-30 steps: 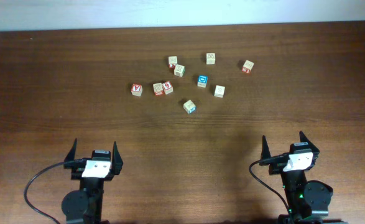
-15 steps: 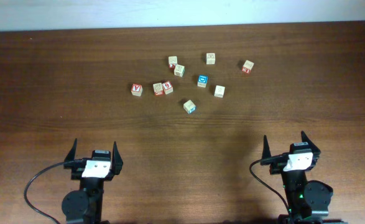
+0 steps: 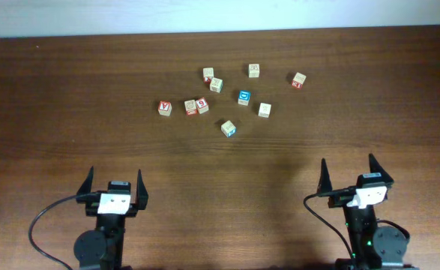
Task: Rotate 5 blocks
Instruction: 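Raise both arms and move the right gripper over the blocks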
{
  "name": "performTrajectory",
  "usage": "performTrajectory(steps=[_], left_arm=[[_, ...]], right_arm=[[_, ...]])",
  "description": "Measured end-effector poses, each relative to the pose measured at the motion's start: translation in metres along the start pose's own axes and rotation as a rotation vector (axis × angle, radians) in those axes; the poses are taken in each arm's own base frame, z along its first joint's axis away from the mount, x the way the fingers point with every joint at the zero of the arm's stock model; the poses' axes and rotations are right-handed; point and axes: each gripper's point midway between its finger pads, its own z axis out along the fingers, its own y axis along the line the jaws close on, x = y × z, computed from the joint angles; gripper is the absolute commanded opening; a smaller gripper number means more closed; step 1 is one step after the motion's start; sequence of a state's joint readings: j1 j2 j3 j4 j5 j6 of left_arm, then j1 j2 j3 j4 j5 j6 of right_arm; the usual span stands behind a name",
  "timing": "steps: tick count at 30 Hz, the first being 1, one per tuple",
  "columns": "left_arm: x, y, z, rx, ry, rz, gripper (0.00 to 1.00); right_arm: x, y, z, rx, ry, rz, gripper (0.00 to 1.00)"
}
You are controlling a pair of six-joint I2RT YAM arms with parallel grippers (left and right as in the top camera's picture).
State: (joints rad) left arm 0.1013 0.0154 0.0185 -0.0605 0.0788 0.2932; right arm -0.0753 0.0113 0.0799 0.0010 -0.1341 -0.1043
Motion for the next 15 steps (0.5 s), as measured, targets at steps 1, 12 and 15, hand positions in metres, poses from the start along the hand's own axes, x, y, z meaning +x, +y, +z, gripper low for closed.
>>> performTrajectory(steps=[1,12,15], left_arm=[[-0.001,0.0,0.0,-0.002,-0.006,-0.026,0.99],[-0.064,0.012,-0.009,0.018,-0.086,-0.101,0.99],[-0.086,0.014,-0.007,0.052,-0.058,-0.106,0.99]], right_arm=[[-0.007,0.001,-0.001,-0.007,-0.014,-0.002,0.99],[-0.104,0.015,0.005,-0.148,-0.08,-0.014,0.99],[-0.118,0.022,0.019,-0.217,-0.022,0.001,0.98]])
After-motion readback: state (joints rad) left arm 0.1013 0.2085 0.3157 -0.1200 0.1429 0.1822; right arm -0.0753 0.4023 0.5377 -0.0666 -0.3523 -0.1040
